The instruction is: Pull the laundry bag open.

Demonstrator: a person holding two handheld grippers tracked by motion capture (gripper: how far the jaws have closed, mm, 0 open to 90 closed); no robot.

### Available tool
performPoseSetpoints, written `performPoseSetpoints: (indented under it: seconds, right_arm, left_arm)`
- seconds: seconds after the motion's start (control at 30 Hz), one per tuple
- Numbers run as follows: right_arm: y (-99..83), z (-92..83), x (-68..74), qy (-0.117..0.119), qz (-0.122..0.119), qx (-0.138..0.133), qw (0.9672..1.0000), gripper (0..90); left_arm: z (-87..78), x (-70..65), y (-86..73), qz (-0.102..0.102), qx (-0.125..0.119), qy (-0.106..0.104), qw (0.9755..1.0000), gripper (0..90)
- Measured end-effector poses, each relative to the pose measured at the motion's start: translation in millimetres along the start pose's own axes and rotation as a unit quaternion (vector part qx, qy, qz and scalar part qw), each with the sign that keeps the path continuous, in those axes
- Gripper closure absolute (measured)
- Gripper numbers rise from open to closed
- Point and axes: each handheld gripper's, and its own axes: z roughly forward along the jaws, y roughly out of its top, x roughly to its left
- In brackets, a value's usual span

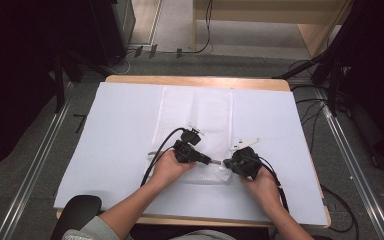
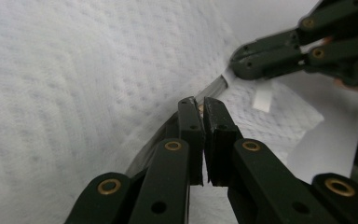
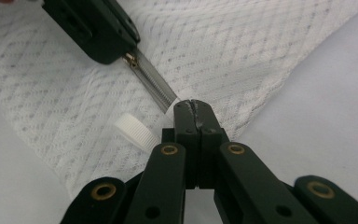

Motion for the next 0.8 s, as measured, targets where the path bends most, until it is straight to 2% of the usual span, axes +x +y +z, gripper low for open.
performPoseSetpoints:
  seconds: [0.03, 0.07, 0.13, 0.17, 0.27, 0.3, 0.33, 0.37, 0.4, 0.43, 0.57, 0.63, 0.8]
  right_arm:
    - [0.1, -0.1, -0.2, -0.001, 0.003, 0.0, 1.0, 90.0]
    - [-0.2, 0.0, -0.3, 0.0, 0.001, -0.001, 1.0, 90.0]
    - [-0.1, 0.0, -0.4, 0.0, 0.0, -0.001, 1.0, 90.0]
    - [0.1, -0.1, -0.1, -0.001, 0.0, 0.0, 1.0, 90.0]
    - [0.1, -0.2, 0.1, 0.0, -0.002, 0.001, 1.0, 90.0]
    - [0.1, -0.2, 0.0, 0.0, -0.003, 0.001, 1.0, 90.0]
    - [0.2, -0.3, -0.1, 0.0, -0.002, 0.002, 1.0, 90.0]
    - [0.2, -0.2, -0.2, 0.0, -0.002, 0.002, 1.0, 90.0]
    - [0.3, -0.2, -0.5, 0.001, -0.002, 0.002, 1.0, 90.0]
    - [0.4, -0.3, -0.3, 0.001, -0.002, 0.003, 1.0, 90.0]
    - [0.3, -0.1, -1.0, 0.002, -0.002, 0.001, 1.0, 90.0]
    - [0.5, -0.1, -0.9, 0.002, -0.003, 0.001, 1.0, 90.0]
    - [0.0, -0.2, -1.3, 0.004, -0.001, 0.0, 1.0, 90.0]
  left_arm:
    - [-5.2, 7.3, -0.7, -0.011, -0.008, -0.001, 0.9999, 88.9]
    - [-9.7, 14.5, -1.2, -0.028, -0.007, -0.017, 0.9994, 88.9]
    - [-16.4, 22.0, -3.4, -0.033, -0.008, -0.018, 0.9993, 88.8]
    - [-18.5, 25.1, -4.1, -0.04, -0.001, -0.036, 0.9985, 88.7]
    - [-23.0, 21.1, -6.2, -0.031, 0.002, -0.03, 0.9991, 88.7]
    - [-24.7, 20.8, -6.6, -0.022, 0.006, -0.023, 0.9995, 88.7]
    - [-25.7, 21.0, -7.4, -0.025, 0.009, -0.023, 0.9994, 88.7]
    - [-29.2, 22.6, -9.0, -0.024, 0.005, -0.012, 0.9996, 88.7]
    - [-31.5, 24.9, -9.8, -0.026, 0.009, -0.015, 0.9995, 88.7]
    - [-36.2, 27.1, -11.8, -0.033, 0.001, -0.01, 0.9994, 88.7]
    - [-45.3, 30.4, -16.1, -0.039, 0.002, -0.025, 0.9989, 88.7]
    - [-45.8, 29.6, -17.7, -0.033, 0.004, -0.02, 0.9992, 88.6]
    - [-52.0, 35.0, -20.2, -0.04, 0.0, -0.02, 0.999, 88.6]
